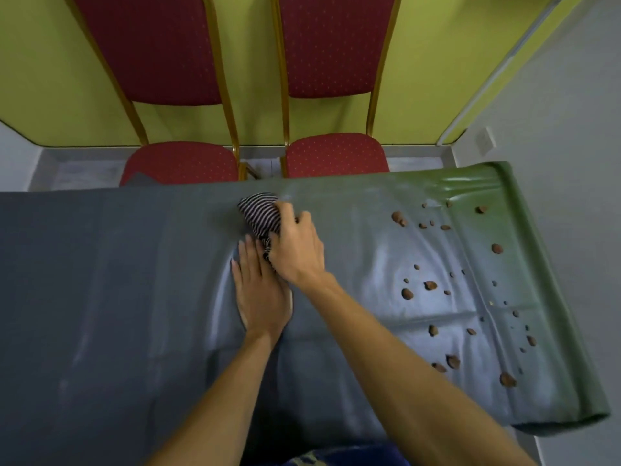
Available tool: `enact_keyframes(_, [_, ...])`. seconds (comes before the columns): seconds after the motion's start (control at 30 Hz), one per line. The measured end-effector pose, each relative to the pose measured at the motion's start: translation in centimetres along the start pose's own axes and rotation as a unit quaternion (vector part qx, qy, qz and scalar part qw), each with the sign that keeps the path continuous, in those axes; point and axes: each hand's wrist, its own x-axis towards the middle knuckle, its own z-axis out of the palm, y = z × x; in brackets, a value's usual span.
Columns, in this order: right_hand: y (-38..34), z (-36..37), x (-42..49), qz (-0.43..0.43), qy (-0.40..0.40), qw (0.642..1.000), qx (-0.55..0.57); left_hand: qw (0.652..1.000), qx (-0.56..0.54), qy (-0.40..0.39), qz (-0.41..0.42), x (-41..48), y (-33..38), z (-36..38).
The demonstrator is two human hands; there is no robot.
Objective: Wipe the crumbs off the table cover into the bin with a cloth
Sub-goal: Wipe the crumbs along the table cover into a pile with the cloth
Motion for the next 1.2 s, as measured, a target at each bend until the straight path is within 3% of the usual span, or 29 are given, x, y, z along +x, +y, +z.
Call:
enact_keyframes(0.1, [1.8, 0.6, 1.0, -0.014, -0.026, 0.998, -0.054, 0.999, -0.034, 0.019, -0.017, 0.0, 0.2, -0.2])
enact_keyframes(0.17, [4.6, -0.8, 1.2, 0.005, -0.001, 0.997, -0.077, 0.997, -0.062, 0.033, -0.023, 0.0, 0.3, -0.2])
enact_keyframes(0.27, [9.3, -4.4, 1.7, 0.134, 0.078, 0.988, -0.02, 0.995, -0.087, 0.034, -0.024, 0.0, 0.4, -0.4])
enact_keyframes(0.37, [11.0, -7.2, 1.8, 0.261, 0.153, 0.951, 0.063, 0.995, -0.09, 0.036, -0.027, 0.0, 0.4, -0.5])
enact_keyframes(0.47, [7.4, -6.2, 1.5, 0.206, 0.17, 0.959, 0.096, 0.996, -0.08, 0.033, -0.025, 0.0, 0.5, -0.5])
enact_keyframes(0.63, [1.6, -0.1, 0.7, 0.101, 0.051, 0.992, 0.052, 0.999, -0.019, 0.026, -0.019, -0.1, 0.3, -0.2])
enact_keyframes(0.83, [4.6, -0.4, 0.0, 0.051, 0.021, 0.998, 0.011, 0.997, -0.065, 0.034, -0.013, -0.1, 0.3, -0.3])
enact_keyframes(0.93, [9.3, -3.8, -0.1, 0.091, 0.078, 0.993, -0.01, 0.995, -0.091, 0.041, -0.013, 0.0, 0.3, -0.4])
enact_keyframes(1.1, [14.7, -8.3, -1.6, 0.259, 0.199, 0.944, 0.046, 0.99, -0.132, 0.028, -0.031, 0.5, 0.5, -0.5])
enact_keyframes(1.2, [12.4, -7.9, -1.4, 0.249, 0.246, 0.93, 0.111, 0.986, -0.158, 0.028, -0.051, 1.3, 3.6, -1.3])
